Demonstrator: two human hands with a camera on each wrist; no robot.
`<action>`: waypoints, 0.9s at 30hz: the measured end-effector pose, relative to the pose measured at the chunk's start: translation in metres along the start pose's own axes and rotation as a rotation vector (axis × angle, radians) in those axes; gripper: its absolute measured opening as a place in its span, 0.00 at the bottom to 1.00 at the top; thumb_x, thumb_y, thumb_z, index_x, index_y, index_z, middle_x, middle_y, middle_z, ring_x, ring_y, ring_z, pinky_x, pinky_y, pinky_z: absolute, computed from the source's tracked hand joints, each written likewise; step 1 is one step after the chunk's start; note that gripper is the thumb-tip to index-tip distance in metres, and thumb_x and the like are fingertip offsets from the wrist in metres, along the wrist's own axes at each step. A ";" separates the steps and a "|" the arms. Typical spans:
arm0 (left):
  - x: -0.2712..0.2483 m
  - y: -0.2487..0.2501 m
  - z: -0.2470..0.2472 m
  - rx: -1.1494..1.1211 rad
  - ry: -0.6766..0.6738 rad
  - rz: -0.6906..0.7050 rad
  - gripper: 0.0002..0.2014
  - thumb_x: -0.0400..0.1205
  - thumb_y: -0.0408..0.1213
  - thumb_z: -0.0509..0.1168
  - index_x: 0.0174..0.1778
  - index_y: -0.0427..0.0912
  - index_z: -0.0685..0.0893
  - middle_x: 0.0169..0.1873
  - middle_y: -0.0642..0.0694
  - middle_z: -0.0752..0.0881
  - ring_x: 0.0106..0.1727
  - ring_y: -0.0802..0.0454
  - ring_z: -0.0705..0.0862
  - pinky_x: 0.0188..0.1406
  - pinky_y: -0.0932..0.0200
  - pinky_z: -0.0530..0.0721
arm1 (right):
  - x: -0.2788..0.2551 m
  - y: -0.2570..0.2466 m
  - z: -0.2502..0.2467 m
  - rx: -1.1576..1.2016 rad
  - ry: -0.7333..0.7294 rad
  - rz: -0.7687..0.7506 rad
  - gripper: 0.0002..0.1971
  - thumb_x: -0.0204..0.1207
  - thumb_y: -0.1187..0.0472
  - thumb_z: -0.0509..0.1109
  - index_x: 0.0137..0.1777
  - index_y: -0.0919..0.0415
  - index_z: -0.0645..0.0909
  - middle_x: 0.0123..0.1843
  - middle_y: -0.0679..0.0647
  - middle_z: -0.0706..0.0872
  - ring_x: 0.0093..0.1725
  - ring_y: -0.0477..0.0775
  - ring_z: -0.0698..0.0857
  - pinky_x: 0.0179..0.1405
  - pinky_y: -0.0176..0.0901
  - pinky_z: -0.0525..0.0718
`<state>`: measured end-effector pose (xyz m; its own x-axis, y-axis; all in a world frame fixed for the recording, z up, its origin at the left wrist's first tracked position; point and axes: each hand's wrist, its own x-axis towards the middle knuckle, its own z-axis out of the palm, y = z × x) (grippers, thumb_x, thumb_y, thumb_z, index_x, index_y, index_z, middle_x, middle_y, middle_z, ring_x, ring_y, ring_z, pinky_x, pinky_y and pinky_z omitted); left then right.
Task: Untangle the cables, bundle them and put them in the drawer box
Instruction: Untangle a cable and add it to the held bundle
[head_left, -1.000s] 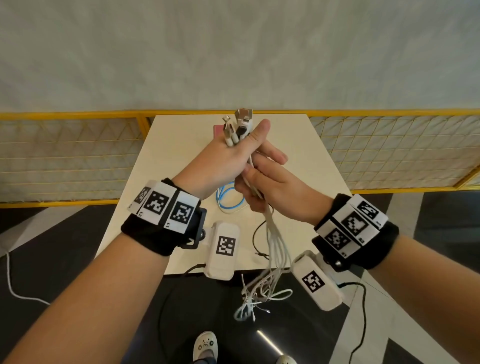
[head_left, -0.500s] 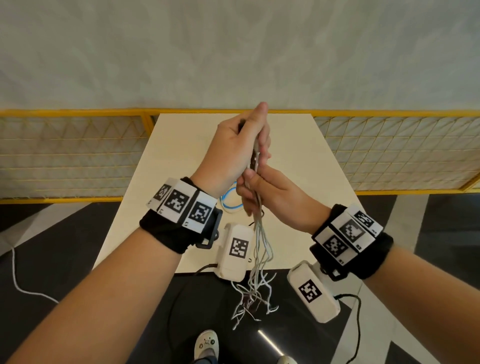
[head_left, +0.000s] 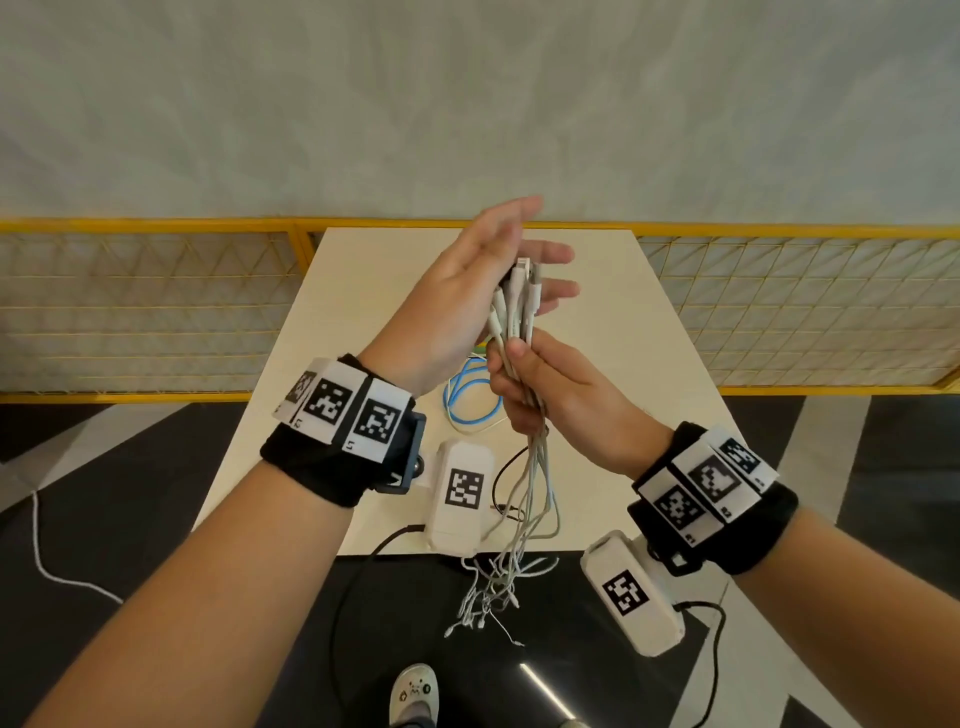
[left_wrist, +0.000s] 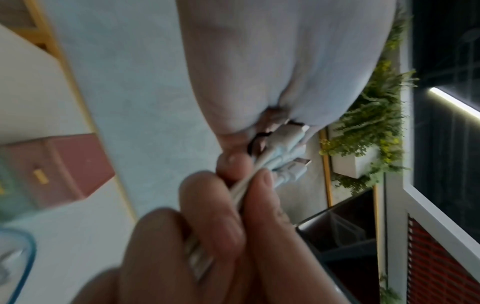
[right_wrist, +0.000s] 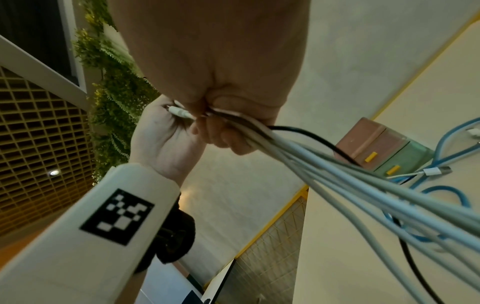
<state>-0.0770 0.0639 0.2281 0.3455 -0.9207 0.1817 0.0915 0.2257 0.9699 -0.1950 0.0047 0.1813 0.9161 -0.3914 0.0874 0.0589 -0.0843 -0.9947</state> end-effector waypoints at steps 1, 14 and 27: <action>0.000 -0.001 0.001 -0.087 0.043 -0.031 0.21 0.89 0.49 0.54 0.77 0.45 0.70 0.63 0.34 0.85 0.60 0.35 0.87 0.70 0.31 0.77 | 0.001 -0.001 0.000 0.018 0.015 0.004 0.14 0.88 0.60 0.47 0.46 0.61 0.71 0.31 0.50 0.66 0.26 0.49 0.61 0.25 0.39 0.60; 0.019 -0.017 -0.010 0.329 0.209 -0.029 0.27 0.89 0.49 0.54 0.24 0.42 0.73 0.28 0.46 0.88 0.33 0.48 0.89 0.36 0.52 0.88 | 0.034 0.019 -0.012 -0.321 -0.082 -0.083 0.10 0.87 0.66 0.50 0.58 0.70 0.71 0.42 0.75 0.79 0.37 0.49 0.84 0.44 0.35 0.84; 0.045 -0.019 -0.064 0.096 0.410 -0.058 0.27 0.87 0.53 0.57 0.21 0.48 0.64 0.16 0.55 0.60 0.16 0.57 0.56 0.17 0.67 0.52 | 0.057 0.102 0.002 -0.168 -0.309 0.283 0.03 0.81 0.61 0.57 0.51 0.58 0.67 0.34 0.49 0.69 0.29 0.48 0.69 0.28 0.40 0.72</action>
<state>-0.0034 0.0384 0.2081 0.6870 -0.7237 0.0654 0.0414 0.1289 0.9908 -0.1362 -0.0240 0.0845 0.9638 -0.1306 -0.2323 -0.2527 -0.1714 -0.9522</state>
